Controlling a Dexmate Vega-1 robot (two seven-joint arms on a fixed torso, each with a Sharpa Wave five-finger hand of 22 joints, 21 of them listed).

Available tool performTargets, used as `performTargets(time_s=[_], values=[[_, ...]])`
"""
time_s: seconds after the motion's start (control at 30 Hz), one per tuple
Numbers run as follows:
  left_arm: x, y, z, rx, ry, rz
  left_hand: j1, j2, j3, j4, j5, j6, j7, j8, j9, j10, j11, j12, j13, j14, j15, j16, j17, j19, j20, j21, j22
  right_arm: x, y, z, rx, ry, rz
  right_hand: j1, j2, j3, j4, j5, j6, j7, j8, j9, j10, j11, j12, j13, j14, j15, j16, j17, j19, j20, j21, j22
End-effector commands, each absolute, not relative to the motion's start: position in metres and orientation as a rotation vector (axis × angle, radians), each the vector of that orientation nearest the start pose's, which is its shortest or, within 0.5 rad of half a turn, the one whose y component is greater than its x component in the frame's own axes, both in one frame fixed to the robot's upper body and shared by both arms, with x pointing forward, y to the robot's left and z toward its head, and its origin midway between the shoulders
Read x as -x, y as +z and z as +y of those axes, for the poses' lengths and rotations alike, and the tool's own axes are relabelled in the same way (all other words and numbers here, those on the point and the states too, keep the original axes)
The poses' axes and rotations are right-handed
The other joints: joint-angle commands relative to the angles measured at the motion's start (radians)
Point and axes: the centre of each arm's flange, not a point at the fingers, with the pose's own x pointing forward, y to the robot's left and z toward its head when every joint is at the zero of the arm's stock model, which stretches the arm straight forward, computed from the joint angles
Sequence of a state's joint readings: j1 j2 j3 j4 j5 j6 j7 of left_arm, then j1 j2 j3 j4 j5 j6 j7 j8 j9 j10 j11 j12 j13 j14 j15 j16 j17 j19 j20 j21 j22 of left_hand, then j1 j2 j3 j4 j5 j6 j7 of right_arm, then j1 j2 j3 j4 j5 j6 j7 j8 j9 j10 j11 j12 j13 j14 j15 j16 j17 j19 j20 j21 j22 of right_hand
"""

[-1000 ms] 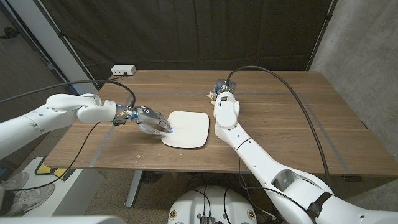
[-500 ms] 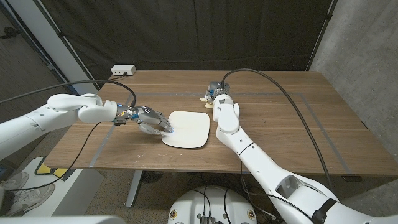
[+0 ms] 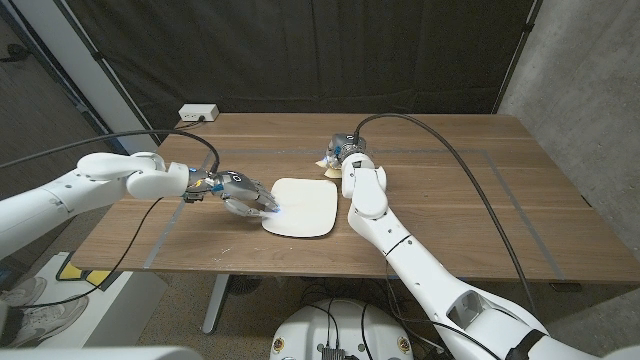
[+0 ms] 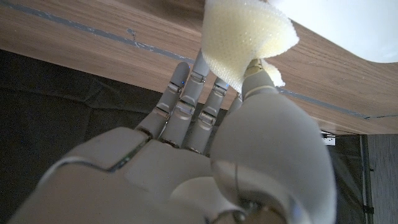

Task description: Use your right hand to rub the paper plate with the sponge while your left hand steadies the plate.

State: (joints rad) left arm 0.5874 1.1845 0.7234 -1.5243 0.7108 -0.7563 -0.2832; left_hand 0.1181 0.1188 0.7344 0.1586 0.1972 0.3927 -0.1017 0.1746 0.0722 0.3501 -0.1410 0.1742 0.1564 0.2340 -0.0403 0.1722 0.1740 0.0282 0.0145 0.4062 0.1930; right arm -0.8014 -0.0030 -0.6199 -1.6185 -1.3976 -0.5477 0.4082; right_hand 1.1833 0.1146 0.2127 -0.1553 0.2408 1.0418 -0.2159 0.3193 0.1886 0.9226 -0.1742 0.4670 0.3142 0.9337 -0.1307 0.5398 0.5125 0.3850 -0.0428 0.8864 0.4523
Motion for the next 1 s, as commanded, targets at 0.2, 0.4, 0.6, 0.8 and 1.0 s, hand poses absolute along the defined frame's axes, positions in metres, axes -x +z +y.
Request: performTargets(time_s=[0.2, 0.4, 0.6, 0.8, 1.0], values=[[-0.564, -0.055, 0.327, -2.155, -0.790, -0.566, -0.003, -0.002, 0.007, 0.005, 0.001, -0.009, 0.016, 0.004, 0.114, 0.010, 0.003, 0.009, 0.029, -0.007, -0.111, 0.007, 0.005, -0.004, 0.003, -0.002, 0.005, -0.585, 0.004, -0.013, 1.444, -0.079, -0.337, 0.003, 0.007, 0.000, 0.008, 0.007, 0.078, 0.068, 0.002, 0.001, 0.032, -0.017, 0.002, 0.007, 0.015, -0.108, -0.006, 0.006, -0.011, -0.093, 0.019, 0.006], [-0.563, -0.057, 0.323, -2.156, -0.804, -0.567, -0.006, -0.001, 0.008, 0.007, 0.001, -0.024, 0.013, 0.003, 0.114, 0.006, 0.003, 0.009, 0.029, -0.017, -0.107, 0.005, 0.006, -0.003, 0.003, -0.002, 0.005, -0.586, -0.012, -0.010, 1.461, -0.077, -0.312, 0.004, 0.006, -0.001, 0.009, 0.007, 0.080, 0.069, -0.001, 0.001, 0.032, -0.017, -0.001, 0.008, 0.016, -0.108, -0.009, 0.007, -0.014, -0.095, 0.027, 0.007], [-0.562, -0.056, 0.321, -2.159, -0.808, -0.569, -0.008, 0.001, 0.009, 0.008, 0.001, -0.030, 0.011, 0.004, 0.114, 0.005, 0.002, 0.010, 0.029, -0.019, -0.107, 0.006, 0.006, -0.003, 0.003, -0.001, 0.005, -0.586, -0.025, -0.009, 1.467, -0.085, -0.296, 0.005, 0.004, -0.002, 0.009, 0.007, 0.081, 0.068, -0.002, 0.001, 0.033, -0.018, -0.002, 0.009, 0.015, -0.108, -0.011, 0.008, -0.017, -0.097, 0.032, 0.007], [-0.560, -0.057, 0.319, -2.154, -0.808, -0.571, -0.010, 0.003, 0.011, 0.009, 0.001, -0.037, 0.010, 0.005, 0.114, 0.003, 0.001, 0.010, 0.029, -0.021, -0.107, 0.007, 0.006, -0.002, 0.002, -0.001, 0.006, -0.589, -0.034, -0.008, 1.482, -0.089, -0.281, 0.006, 0.002, -0.003, 0.008, 0.007, 0.086, 0.069, -0.003, 0.001, 0.034, -0.018, -0.004, 0.010, 0.014, -0.108, -0.014, 0.009, -0.019, -0.097, 0.038, 0.008], [-0.558, -0.058, 0.320, -2.145, -0.810, -0.568, -0.013, 0.005, 0.012, 0.010, 0.001, -0.043, 0.009, 0.006, 0.115, 0.000, 0.004, 0.010, 0.029, -0.021, -0.107, 0.008, 0.006, -0.001, 0.001, 0.000, 0.006, -0.594, -0.041, -0.012, 1.500, -0.101, -0.263, 0.008, 0.002, -0.003, 0.008, 0.008, 0.087, 0.065, -0.005, 0.001, 0.036, -0.019, -0.005, 0.011, 0.015, -0.108, -0.015, 0.011, -0.022, -0.100, 0.044, 0.008]])
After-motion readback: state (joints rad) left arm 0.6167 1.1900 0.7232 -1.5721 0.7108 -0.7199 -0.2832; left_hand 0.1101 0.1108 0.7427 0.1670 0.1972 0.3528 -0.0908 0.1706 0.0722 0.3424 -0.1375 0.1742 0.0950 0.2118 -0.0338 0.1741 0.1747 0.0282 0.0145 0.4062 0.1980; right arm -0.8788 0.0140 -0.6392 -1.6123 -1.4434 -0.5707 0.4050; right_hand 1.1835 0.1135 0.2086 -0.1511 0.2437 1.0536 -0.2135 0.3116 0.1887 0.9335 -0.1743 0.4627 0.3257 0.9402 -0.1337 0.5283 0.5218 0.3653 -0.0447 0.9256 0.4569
